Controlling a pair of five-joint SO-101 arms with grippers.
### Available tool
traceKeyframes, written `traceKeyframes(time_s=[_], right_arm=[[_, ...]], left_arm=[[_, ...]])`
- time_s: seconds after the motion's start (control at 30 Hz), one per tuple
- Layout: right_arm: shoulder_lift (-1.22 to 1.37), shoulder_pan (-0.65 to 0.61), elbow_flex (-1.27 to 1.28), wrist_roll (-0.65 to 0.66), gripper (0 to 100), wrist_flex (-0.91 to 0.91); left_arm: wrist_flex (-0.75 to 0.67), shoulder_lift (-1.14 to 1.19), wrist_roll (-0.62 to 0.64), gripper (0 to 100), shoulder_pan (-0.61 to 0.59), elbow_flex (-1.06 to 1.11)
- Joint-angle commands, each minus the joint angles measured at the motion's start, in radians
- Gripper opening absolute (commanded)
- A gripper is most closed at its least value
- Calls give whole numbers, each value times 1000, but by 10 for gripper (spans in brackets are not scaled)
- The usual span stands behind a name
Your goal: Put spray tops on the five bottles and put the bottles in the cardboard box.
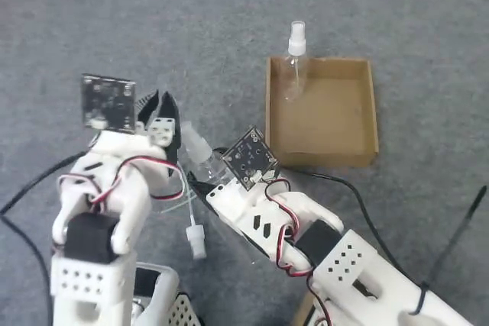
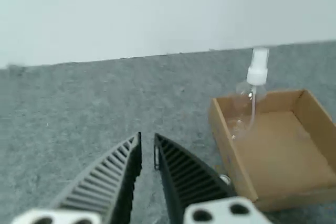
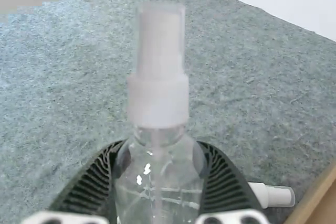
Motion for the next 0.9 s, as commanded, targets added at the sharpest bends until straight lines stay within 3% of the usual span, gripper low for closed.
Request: traceKeyframes(time_s=[0.0,0.33,0.87], right_arm=[[-41,12,-6,-8,6,-16],[-41,10,-6,-8,6,-15],[-39,10,-5,-5,6,-15]], left_arm=[[2,-6,-37,20,55,-7],[-29,-20,-63,20,107,77],[-74,149,-63,20,175,-7]])
